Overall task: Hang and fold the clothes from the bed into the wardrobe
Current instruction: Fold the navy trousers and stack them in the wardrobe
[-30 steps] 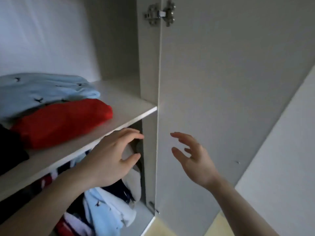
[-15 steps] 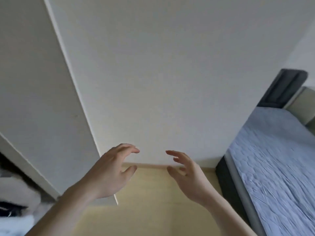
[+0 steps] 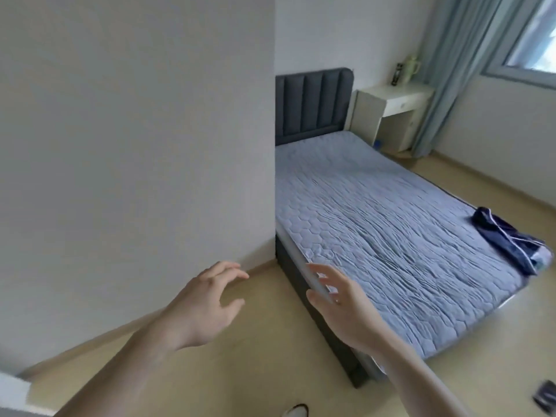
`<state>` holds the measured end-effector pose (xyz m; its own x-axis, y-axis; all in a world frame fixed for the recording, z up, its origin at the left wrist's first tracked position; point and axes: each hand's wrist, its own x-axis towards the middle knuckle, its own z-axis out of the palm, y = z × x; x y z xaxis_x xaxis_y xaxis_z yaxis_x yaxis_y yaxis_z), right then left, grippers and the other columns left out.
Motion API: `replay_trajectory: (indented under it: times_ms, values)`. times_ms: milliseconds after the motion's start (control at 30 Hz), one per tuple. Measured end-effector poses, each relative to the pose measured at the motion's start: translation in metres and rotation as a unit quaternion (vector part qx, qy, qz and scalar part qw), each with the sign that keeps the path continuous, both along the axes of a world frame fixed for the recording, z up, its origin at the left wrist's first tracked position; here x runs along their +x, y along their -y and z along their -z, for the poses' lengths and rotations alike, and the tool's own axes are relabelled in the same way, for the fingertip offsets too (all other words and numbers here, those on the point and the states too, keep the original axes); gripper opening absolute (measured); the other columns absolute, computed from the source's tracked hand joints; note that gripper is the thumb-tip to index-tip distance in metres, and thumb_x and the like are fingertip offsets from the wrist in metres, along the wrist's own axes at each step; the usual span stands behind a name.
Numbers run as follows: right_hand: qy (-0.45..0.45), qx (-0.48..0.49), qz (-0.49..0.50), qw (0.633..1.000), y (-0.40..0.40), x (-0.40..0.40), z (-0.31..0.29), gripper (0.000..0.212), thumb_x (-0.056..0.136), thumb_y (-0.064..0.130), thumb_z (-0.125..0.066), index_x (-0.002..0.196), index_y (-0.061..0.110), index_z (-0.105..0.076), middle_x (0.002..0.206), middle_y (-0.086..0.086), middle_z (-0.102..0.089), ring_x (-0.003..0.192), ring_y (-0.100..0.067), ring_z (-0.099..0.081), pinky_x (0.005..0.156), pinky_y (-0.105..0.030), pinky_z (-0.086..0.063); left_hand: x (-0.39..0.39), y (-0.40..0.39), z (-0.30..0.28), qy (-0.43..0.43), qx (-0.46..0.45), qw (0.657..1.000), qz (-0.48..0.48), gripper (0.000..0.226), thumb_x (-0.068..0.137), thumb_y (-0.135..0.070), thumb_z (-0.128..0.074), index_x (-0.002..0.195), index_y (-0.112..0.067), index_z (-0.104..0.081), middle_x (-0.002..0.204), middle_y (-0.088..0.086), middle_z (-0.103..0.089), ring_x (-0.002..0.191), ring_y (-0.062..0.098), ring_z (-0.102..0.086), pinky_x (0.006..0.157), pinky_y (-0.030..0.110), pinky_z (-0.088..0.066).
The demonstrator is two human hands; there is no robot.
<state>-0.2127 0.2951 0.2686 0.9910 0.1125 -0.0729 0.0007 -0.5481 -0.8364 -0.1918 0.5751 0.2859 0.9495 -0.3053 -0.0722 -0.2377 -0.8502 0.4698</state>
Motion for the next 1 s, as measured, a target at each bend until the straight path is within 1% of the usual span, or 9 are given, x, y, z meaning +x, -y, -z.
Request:
replay_trajectory:
  times_ms: [100,200,300,400,467,533,667,800,1000]
  values:
    - [-0.001,-0.018,0.030,0.999,0.057,0.007,0.007,0.045,0.100,0.035,-0.060,0.141,0.050,-0.048,0.136,0.032,-0.048,0.119,0.019,-0.043,0.101,-0.014,-0.039,0.030,0.057,0.006,-0.012,0.006,0.999,0.034,0.038,0.096,-0.038,-0.065,0.133,-0.039,-0.057,0.146,-0.026,-0.041,0.132,0.000,-0.045,0.106,0.013,-0.030]
    - [-0.013,-0.030,0.066,0.997,0.123,0.023,0.019,0.044,0.100,0.039,-0.059,0.138,0.056,-0.045,0.139,0.032,-0.048,0.125,0.013,-0.044,0.107,-0.025,-0.042,0.071,0.127,0.022,-0.022,-0.004,0.997,0.067,0.039,0.095,-0.036,-0.066,0.133,-0.037,-0.058,0.147,-0.025,-0.041,0.128,0.001,-0.049,0.103,0.015,-0.036]
    - [-0.030,-0.043,0.101,0.994,0.196,0.041,0.025,0.044,0.099,0.040,-0.060,0.137,0.057,-0.045,0.137,0.030,-0.049,0.128,0.008,-0.045,0.110,-0.031,-0.043,0.117,0.207,0.041,-0.028,-0.009,0.994,0.103,0.042,0.095,-0.036,-0.065,0.136,-0.037,-0.057,0.148,-0.023,-0.042,0.134,0.003,-0.046,0.112,0.025,-0.038]
    - [-0.050,-0.056,0.132,0.988,0.266,0.044,0.024,0.044,0.099,0.041,-0.061,0.137,0.057,-0.045,0.131,0.030,-0.049,0.126,0.006,-0.047,0.102,-0.025,-0.046,0.147,0.293,0.048,-0.036,-0.012,0.987,0.155,0.044,0.095,-0.038,-0.062,0.138,-0.035,-0.055,0.149,-0.021,-0.042,0.139,0.005,-0.042,0.118,0.029,-0.033]
    - [-0.035,-0.057,0.173,0.983,0.318,0.047,0.026,0.044,0.098,0.041,-0.064,0.134,0.060,-0.047,0.132,0.028,-0.053,0.124,0.007,-0.050,0.097,-0.022,-0.048,0.164,0.356,0.045,-0.044,-0.011,0.979,0.201,0.045,0.096,-0.040,-0.059,0.140,-0.035,-0.053,0.150,-0.019,-0.040,0.140,0.007,-0.041,0.120,0.034,-0.032]
    - [-0.030,-0.038,0.215,0.975,0.365,0.048,0.030,0.043,0.096,0.038,-0.067,0.129,0.060,-0.051,0.132,0.028,-0.056,0.123,0.008,-0.052,0.097,-0.024,-0.049,0.177,0.416,0.036,-0.053,-0.009,0.970,0.238,0.045,0.098,-0.041,-0.058,0.142,-0.035,-0.050,0.153,-0.018,-0.037,0.141,0.008,-0.039,0.120,0.034,-0.032]
    - [-0.031,-0.024,0.259,0.965,0.442,0.054,0.036,0.042,0.095,0.029,-0.069,0.128,0.052,-0.057,0.129,0.025,-0.060,0.121,0.005,-0.055,0.095,-0.026,-0.050,0.199,0.513,0.025,-0.062,-0.008,0.957,0.284,0.043,0.100,-0.040,-0.057,0.142,-0.036,-0.050,0.152,-0.019,-0.037,0.140,0.008,-0.039,0.116,0.031,-0.033]
    - [-0.044,-0.010,0.259,0.965,0.511,0.074,0.051,0.042,0.095,0.029,-0.070,0.128,0.051,-0.057,0.130,0.031,-0.057,0.122,0.003,-0.055,0.099,-0.031,-0.051,0.220,0.578,0.034,-0.074,0.013,0.956,0.285,0.043,0.100,-0.039,-0.058,0.142,-0.033,-0.050,0.153,-0.017,-0.036,0.140,0.009,-0.040,0.116,0.030,-0.033]
    - [-0.064,-0.022,0.210,0.975,0.629,0.108,0.066,0.043,0.096,0.037,-0.068,0.135,0.049,-0.054,0.132,0.030,-0.053,0.124,0.005,-0.052,0.102,-0.027,-0.049,0.243,0.671,0.065,-0.106,0.010,0.969,0.223,0.043,0.098,-0.039,-0.059,0.140,-0.034,-0.052,0.149,-0.019,-0.038,0.137,0.009,-0.043,0.115,0.034,-0.038]
